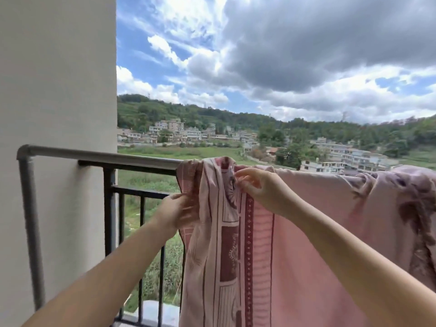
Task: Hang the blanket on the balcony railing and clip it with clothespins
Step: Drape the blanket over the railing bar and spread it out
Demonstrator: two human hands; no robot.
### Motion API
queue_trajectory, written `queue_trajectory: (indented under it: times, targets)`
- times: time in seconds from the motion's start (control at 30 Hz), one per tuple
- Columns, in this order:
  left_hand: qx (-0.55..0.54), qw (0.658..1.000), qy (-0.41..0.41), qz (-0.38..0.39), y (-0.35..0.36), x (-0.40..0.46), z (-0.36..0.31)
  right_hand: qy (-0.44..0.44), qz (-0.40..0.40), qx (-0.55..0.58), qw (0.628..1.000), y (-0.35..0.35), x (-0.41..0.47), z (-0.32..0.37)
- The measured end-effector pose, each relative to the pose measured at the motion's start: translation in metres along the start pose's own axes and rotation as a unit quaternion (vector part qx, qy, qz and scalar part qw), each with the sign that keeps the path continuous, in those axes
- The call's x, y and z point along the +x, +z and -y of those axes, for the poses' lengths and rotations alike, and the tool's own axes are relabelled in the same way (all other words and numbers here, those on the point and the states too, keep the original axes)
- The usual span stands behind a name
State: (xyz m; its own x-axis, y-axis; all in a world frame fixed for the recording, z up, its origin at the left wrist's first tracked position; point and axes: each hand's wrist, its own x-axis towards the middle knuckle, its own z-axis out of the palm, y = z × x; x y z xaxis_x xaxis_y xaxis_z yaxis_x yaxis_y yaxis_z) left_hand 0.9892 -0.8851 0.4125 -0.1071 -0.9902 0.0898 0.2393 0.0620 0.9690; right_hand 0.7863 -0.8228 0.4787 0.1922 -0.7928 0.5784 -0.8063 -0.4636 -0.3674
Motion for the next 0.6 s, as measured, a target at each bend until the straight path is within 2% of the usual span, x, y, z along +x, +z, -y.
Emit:
queue_trajectory:
  times: [0.07, 0.17, 0.23, 0.37, 0.43, 0.53, 0.6]
  targets:
    - [0.093, 0.994, 0.032, -0.046, -0.007, 0.003, 0.015, -0.019, -0.031, 0.005, 0.999, 0.0, 0.011, 0.011]
    - [0.18, 0.978, 0.102, -0.012, -0.004, 0.001, 0.015, -0.047, -0.06, -0.039, 0.996, -0.003, 0.034, 0.031]
    - [0.213, 0.963, 0.164, -0.014, -0.003, -0.003, 0.006, -0.052, -0.046, -0.062, 0.996, -0.002, 0.05, 0.043]
    - [0.142, 0.958, 0.24, -0.06, -0.042, 0.004, -0.039, -0.064, -0.015, -0.07, 0.995, 0.013, 0.08, 0.062]
    - [0.153, 0.947, 0.272, -0.076, -0.065, 0.017, -0.073, -0.062, 0.008, -0.06, 0.996, 0.027, 0.1, 0.076]
    - [0.168, 0.924, 0.32, -0.124, -0.089, 0.034, -0.132, -0.047, 0.095, -0.046, 0.993, 0.054, 0.134, 0.107]
    - [0.147, 0.931, 0.305, -0.136, -0.11, 0.044, -0.165, -0.035, 0.145, -0.035, 0.988, 0.07, 0.154, 0.126]
